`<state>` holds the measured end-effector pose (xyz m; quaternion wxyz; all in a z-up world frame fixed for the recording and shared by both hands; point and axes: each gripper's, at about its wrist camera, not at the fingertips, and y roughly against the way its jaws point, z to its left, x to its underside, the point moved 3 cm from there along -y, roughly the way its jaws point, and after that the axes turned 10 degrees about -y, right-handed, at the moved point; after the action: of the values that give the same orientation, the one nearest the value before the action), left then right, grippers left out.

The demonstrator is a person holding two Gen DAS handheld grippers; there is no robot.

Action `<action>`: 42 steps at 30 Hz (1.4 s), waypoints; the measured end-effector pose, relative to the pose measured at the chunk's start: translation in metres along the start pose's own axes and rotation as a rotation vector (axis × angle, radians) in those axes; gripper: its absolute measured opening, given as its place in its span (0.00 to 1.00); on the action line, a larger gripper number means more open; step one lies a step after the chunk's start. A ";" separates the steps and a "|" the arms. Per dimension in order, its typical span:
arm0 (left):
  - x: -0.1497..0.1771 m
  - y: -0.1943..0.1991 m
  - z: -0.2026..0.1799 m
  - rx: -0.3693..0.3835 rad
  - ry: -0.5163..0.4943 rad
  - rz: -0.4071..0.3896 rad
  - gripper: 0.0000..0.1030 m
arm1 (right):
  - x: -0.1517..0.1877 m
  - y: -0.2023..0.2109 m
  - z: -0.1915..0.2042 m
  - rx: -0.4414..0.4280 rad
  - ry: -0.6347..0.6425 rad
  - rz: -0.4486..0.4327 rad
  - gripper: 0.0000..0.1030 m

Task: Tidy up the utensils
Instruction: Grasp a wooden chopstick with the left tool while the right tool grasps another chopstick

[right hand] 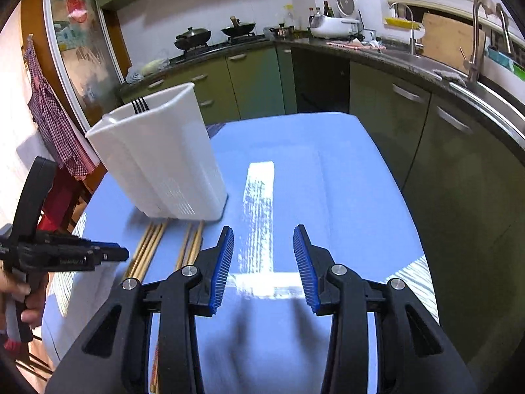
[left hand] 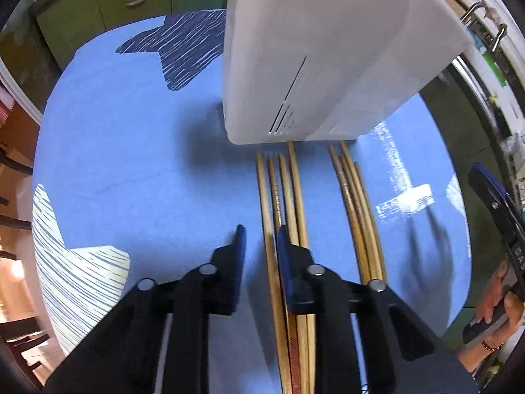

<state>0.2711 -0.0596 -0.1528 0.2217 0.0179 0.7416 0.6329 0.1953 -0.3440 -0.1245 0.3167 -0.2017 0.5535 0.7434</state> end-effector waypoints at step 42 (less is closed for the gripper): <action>0.030 0.051 0.011 -0.017 -0.026 -0.160 0.06 | 0.022 -0.107 0.076 -0.057 0.111 0.457 0.21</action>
<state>0.2355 -0.0300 -0.1148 0.2814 -0.0348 0.7321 0.6194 0.2580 -0.2465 -0.1900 0.1034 -0.1207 0.5802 0.7988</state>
